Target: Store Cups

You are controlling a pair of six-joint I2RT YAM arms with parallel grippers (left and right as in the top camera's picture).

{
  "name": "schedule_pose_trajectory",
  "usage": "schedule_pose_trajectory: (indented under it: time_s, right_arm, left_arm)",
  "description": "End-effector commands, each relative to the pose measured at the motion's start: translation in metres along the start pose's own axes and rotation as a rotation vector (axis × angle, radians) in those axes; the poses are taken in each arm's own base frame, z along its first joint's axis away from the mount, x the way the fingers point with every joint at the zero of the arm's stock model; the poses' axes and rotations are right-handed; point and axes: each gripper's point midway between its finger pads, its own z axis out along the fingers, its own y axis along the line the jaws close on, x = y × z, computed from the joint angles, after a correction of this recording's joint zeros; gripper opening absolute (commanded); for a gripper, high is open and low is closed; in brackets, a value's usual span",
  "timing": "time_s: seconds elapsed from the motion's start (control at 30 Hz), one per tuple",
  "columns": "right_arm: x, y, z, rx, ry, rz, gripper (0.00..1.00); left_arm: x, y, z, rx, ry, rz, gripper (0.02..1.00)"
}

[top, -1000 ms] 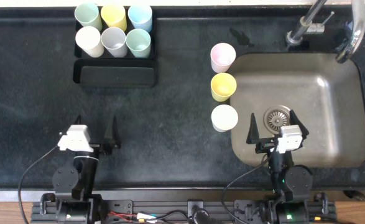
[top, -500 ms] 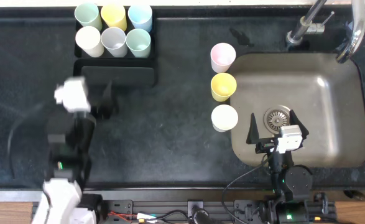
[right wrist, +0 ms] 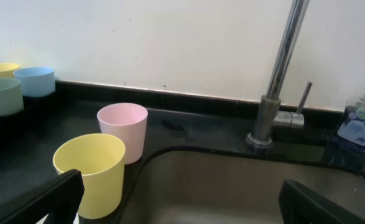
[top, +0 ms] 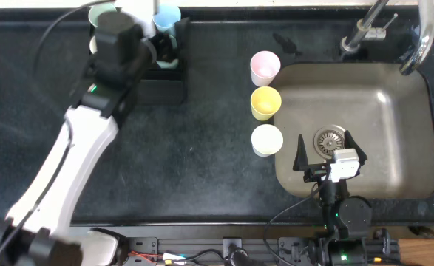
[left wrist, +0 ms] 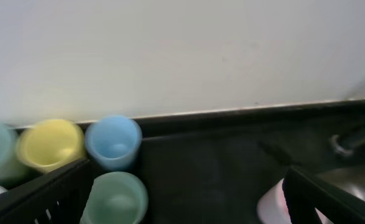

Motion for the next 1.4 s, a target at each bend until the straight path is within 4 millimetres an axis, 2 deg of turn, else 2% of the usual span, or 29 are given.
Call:
schedule_pose_trajectory:
  time_s: [0.03, 0.17, 0.3, 0.53, 0.7, 1.1, 1.4]
  right_arm:
    - [0.003, -0.002, 0.0, 0.011, -0.002, 0.003, 0.996]
    - [0.003, -0.002, 0.0, 0.011, -0.002, 0.003, 0.993]
    - [0.003, -0.002, 0.0, 0.011, -0.002, 0.003, 0.996]
    - [0.003, -0.002, 0.0, 0.011, -0.002, 0.003, 0.996]
    - [0.003, -0.002, 0.0, 0.011, -0.002, 0.003, 0.996]
    - [0.003, -0.002, 0.0, 0.011, -0.002, 0.003, 0.996]
    - [0.003, -0.002, 0.0, 0.011, -0.002, 0.003, 0.996]
  left_arm:
    - [0.008, -0.039, 0.035, 0.07, 0.08, -0.124, 0.998]
    - [0.033, -0.07, 0.062, 0.087, 0.198, -0.167, 1.0]
    - [0.06, -0.094, 0.08, 0.074, 0.331, -0.196, 1.0]
    - [0.075, -0.117, 0.098, 0.06, 0.444, -0.174, 1.0]
    - [0.088, -0.117, 0.106, 0.023, 0.509, -0.216, 1.0]
    - [0.145, -0.118, 0.123, -0.103, 0.621, -0.28, 1.0]
    - [0.164, -0.116, 0.134, -0.129, 0.647, -0.289, 1.0]
